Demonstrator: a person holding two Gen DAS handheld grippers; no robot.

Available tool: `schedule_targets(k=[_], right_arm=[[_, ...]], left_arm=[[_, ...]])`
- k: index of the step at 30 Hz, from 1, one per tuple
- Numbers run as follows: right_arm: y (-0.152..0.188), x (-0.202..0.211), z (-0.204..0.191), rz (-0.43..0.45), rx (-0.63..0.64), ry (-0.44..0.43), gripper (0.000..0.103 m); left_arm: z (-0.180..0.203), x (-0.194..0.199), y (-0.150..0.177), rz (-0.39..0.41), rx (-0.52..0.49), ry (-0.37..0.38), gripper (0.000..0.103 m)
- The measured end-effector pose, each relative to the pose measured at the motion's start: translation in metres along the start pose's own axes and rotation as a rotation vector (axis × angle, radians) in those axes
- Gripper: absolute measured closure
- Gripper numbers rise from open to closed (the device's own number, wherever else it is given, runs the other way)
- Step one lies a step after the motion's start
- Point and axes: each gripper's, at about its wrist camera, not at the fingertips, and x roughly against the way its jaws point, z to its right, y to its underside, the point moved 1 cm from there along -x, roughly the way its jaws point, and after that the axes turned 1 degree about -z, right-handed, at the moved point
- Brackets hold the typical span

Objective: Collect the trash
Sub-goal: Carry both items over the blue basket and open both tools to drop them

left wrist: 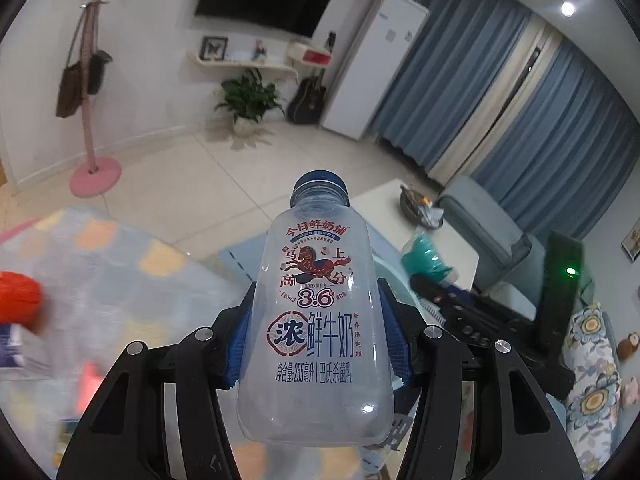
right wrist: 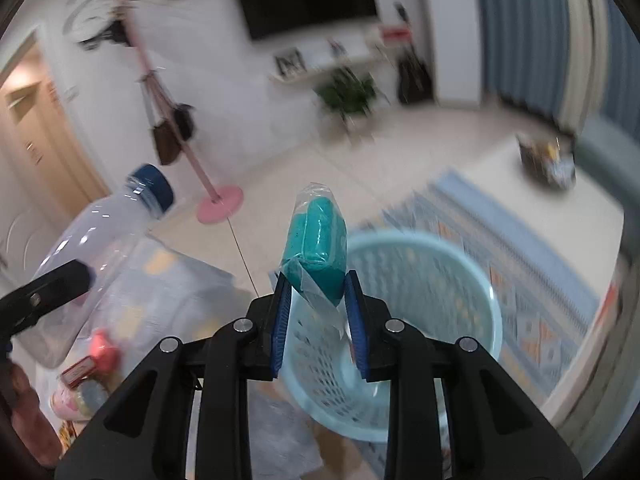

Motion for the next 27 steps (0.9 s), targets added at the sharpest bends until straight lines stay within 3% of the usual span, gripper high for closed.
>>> schedule_targets(k=[6, 15, 16, 17, 18, 27], right_arm=[[0.016, -0.044, 0.046, -0.122, -0.115, 0.033, 0.079], [0.039, -0.078, 0.091, -0.214, -0.211, 0.076, 0.077], [0.039, -0.080, 0.095, -0.220, -0.219, 0.079, 0.070], [0.041, -0.080, 0.100, -0.223, -0.237, 0.086, 0.052], [0.041, -0.078, 0.103, -0.216, -0.245, 0.088, 0.045], [0.038, -0.052, 0.104, -0.160, -0.247, 0.076, 0.043]], left_arm=[[0.009, -0.047, 0.010, -0.077, 0.020, -0.004, 0.049], [0.026, -0.103, 0.021, -0.182, 0.017, -0.009, 0.047], [0.023, -0.104, 0.021, -0.189, 0.014, 0.009, 0.044], [0.024, -0.104, 0.022, -0.191, 0.009, 0.028, 0.036], [0.025, -0.100, 0.024, -0.185, 0.002, 0.031, 0.031], [0.040, -0.073, 0.029, -0.131, -0.047, 0.034, 0.028]])
